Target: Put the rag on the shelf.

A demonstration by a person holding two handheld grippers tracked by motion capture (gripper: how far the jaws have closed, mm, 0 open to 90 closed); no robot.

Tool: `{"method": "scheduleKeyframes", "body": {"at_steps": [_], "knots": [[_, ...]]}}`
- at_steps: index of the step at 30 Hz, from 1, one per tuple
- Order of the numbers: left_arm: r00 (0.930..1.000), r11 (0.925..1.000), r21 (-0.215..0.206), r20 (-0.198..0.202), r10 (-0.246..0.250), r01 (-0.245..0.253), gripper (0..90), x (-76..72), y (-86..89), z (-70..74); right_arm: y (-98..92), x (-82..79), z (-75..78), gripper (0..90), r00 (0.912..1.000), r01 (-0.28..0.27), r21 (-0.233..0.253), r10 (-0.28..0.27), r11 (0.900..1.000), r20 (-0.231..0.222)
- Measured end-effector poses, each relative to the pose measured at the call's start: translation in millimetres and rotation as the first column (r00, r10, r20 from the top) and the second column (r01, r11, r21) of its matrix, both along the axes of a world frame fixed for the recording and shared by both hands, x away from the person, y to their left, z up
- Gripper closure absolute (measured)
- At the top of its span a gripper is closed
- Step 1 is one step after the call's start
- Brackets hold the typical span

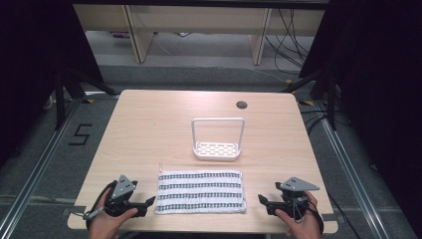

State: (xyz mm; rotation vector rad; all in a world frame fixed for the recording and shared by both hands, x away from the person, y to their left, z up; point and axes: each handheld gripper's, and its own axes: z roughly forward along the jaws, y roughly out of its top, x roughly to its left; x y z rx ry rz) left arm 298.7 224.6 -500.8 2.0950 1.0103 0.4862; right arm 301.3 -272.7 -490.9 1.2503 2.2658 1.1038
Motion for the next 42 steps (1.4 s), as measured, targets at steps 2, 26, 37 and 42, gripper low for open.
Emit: {"method": "scheduleKeyframes", "body": {"at_steps": [2,26,37,42], "knots": [[1.0,0.9998,-0.019,0.005,0.007,-0.007,15.8,-0.4,-2.2,-0.3,0.5,-0.7,0.8,21.6,1.0,-0.003,0.0,0.003,1.0,0.004],[0.9924,0.9833,-0.135,-0.002,-0.123,0.122,15.5,22.8,-50.7,22.1,24.8,-19.6,11.8,30.2,0.9967,-0.079,0.018,0.079,0.997,0.02],[0.9794,0.9773,-0.07,-0.018,-0.201,0.2,18.8,47.8,-99.8,26.3,45.4,-29.7,6.3,36.2,0.9893,-0.145,-0.048,0.145,0.988,-0.015],[0.9674,0.9661,-0.059,-0.017,-0.253,0.251,19.0,65.1,-127.4,27.8,52.3,-30.1,3.7,40.4,0.9847,-0.174,-0.069,0.174,0.982,-0.007]]}}
